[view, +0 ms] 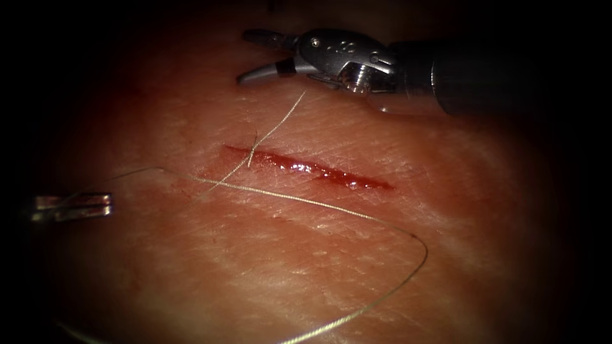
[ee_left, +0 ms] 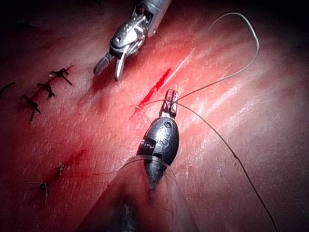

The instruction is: Wound Closure

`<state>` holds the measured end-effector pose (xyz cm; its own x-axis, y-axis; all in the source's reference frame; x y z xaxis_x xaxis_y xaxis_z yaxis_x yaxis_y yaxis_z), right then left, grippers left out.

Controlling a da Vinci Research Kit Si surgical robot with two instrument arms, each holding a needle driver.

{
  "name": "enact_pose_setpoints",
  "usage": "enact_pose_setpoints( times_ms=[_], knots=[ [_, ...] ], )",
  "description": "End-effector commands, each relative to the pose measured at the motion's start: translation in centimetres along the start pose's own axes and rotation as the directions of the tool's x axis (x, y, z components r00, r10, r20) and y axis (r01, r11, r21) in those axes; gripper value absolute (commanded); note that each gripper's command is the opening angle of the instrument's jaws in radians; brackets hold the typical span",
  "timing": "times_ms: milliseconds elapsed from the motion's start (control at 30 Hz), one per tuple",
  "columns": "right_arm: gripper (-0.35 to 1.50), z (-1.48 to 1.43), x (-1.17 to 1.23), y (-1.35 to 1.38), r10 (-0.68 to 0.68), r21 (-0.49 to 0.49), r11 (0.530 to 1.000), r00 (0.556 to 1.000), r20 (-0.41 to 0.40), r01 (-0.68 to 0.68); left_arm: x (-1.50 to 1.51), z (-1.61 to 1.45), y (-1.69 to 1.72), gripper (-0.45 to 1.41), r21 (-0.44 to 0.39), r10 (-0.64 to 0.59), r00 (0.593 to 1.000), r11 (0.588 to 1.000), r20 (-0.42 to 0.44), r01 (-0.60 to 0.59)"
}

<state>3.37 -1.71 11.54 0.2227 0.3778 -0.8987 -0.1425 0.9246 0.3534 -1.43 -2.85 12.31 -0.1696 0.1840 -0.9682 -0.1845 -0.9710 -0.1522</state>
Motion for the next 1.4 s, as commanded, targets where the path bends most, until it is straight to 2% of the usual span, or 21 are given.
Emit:
enact_pose_setpoints(
  times_ms=[33, 233, 367, 533, 767, 900, 1100, 1400],
  knots=[
    [0.54, 0.35, -0.15, -0.14, -0.015, 0.010, 1.000, 1.000, -0.013, 0.016, -0.05, 0.08, 0.01, -0.45, -0.012, 0.004, 1.000, 1.000, -0.004, -0.004],
    [0.39, 0.85, -0.45, -0.43, -0.056, 0.013, 0.998, 0.998, -0.038, 0.057, -0.09, 0.19, -0.18, -0.45, -0.019, 0.010, 1.000, 1.000, 0.005, -0.010],
    [0.36, 0.98, -0.55, -0.65, -0.069, 0.025, 0.997, 0.996, -0.053, 0.070, -0.11, 0.29, -0.26, -0.45, -0.020, 0.013, 1.000, 1.000, 0.002, -0.013],
    [0.31, 0.93, -0.52, -0.83, -0.063, 0.022, 0.998, 0.994, -0.087, 0.065, -0.06, 0.56, -0.37, -0.45, -0.039, 0.026, 1.000, 0.999, -0.013, -0.027],
    [0.22, 0.71, -0.50, -1.10, -0.051, 0.029, 0.998, 0.990, -0.131, 0.055, -0.10, 0.95, -0.60, -0.45, -0.067, 0.042, 0.999, 0.997, -0.025, -0.044],
    [0.17, 0.59, -0.54, -1.33, -0.032, 0.034, 0.999, 0.987, -0.160, 0.038, -0.32, 1.06, -0.82, -0.45, -0.077, 0.048, 0.998, 0.996, -0.036, -0.051],
    [0.16, 0.63, -0.66, -1.57, -0.011, 0.029, 0.999, 0.982, -0.187, 0.017, -0.57, 1.13, -0.95, -0.45, -0.079, 0.063, 0.997, 0.995, -0.041, -0.066],
    [0.14, 0.63, -0.71, -1.65, 0.028, 0.043, 0.999, 0.975, -0.220, -0.019, -0.84, 1.25, -1.14, -0.45, -0.084, 0.077, 0.996, 0.993, -0.048, -0.081]
  ],
)
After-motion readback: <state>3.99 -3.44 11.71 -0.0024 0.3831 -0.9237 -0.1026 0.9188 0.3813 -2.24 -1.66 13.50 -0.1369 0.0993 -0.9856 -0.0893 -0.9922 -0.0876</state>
